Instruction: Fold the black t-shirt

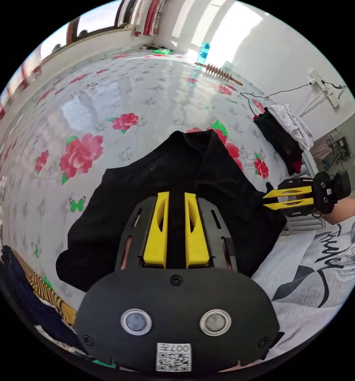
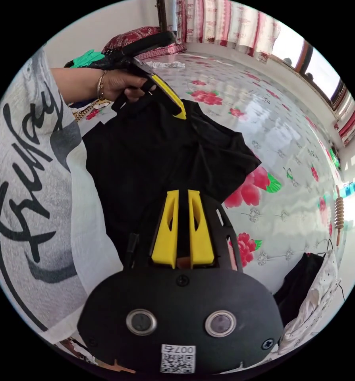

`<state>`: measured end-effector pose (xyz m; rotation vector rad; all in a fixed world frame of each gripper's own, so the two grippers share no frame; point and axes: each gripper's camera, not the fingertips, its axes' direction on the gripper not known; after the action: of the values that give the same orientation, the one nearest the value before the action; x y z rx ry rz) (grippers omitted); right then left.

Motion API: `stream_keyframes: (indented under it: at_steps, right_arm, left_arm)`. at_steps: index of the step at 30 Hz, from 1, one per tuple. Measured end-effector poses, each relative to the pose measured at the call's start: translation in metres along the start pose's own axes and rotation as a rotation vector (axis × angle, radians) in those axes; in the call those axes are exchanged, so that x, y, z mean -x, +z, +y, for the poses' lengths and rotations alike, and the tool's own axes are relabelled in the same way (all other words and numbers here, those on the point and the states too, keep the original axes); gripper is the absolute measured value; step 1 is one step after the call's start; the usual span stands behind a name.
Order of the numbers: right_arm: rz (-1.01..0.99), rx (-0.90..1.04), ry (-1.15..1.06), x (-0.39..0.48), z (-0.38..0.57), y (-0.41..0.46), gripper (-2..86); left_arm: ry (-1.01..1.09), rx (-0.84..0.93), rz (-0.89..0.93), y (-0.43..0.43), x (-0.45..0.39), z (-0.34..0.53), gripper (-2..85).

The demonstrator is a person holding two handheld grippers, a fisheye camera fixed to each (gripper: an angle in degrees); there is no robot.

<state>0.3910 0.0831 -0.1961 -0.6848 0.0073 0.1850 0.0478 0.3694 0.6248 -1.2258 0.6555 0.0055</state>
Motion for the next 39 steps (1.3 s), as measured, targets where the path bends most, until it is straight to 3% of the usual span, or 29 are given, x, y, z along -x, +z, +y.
stream_keyframes:
  at_steps: [4,7,20,29,39]
  right_arm:
    - [-0.027,0.007,0.047,0.000,-0.018,0.000,0.2]
    - [-0.078,0.007,0.061,0.006,-0.041,0.003,0.0]
    - [-0.117,0.055,-0.029,0.061,-0.158,0.027,-0.2]
    - [-0.100,0.078,-0.092,0.084,-0.233,0.047,-0.1]
    - [-0.263,0.015,-0.178,0.080,-0.383,0.070,1.4]
  left_arm:
    - [-0.379,-0.058,-0.138,-0.032,0.065,0.106,5.4]
    - [-0.528,-0.046,-0.185,-0.040,0.097,0.167,6.1]
    - [-0.475,-0.067,-0.197,-0.007,0.160,0.231,5.0]
    - [-0.679,-0.253,0.111,-0.028,0.216,0.338,2.3]
    - [-0.655,-0.503,0.299,-0.063,0.223,0.422,0.7]
